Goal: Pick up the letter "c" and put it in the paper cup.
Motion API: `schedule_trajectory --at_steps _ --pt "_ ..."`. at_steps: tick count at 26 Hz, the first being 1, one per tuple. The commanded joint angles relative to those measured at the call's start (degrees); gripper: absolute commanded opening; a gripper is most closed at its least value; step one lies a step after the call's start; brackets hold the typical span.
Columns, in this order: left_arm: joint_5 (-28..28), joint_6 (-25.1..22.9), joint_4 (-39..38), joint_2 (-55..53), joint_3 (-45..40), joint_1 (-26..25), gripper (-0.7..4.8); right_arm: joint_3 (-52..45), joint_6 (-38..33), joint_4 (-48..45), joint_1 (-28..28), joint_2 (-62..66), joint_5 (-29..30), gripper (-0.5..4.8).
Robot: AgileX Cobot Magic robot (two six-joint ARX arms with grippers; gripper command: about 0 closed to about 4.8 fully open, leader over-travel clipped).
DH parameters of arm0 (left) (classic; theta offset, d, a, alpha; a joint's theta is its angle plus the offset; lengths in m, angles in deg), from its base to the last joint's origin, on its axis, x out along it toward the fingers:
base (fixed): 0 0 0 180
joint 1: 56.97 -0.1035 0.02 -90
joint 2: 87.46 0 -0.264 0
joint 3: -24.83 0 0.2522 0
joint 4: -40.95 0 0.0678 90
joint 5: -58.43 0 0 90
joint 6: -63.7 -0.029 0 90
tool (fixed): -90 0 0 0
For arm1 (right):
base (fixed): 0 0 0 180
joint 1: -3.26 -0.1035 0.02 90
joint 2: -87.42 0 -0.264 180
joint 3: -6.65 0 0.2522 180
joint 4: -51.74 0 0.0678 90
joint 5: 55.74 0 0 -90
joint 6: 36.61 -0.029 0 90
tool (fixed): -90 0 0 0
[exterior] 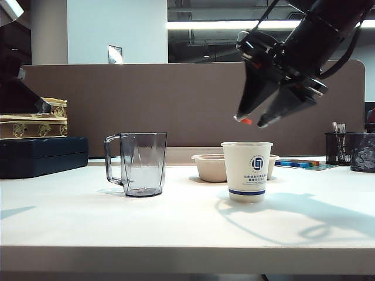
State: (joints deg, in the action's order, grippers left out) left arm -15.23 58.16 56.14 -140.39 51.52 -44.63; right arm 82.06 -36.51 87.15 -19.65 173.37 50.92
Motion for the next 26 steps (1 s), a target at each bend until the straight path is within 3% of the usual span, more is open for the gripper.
schedule_trajectory --at_steps 1,13,20,26 --pt "0.17 -0.02 0.74 0.09 0.31 0.02 0.03 0.24 0.17 -0.63 -0.09 0.81 -0.24 2.75" --pt "0.17 -0.02 0.81 0.11 0.31 0.02 0.03 0.24 0.2 -1.05 -0.09 1.09 -2.21 2.64" --pt "0.28 0.15 6.69 0.2 0.63 0.02 0.03 0.31 0.61 -1.01 -0.09 -1.29 -2.27 2.59" --pt "0.42 0.2 5.33 3.21 2.03 0.02 0.03 0.31 3.19 -0.9 -0.09 -5.57 -3.72 1.97"
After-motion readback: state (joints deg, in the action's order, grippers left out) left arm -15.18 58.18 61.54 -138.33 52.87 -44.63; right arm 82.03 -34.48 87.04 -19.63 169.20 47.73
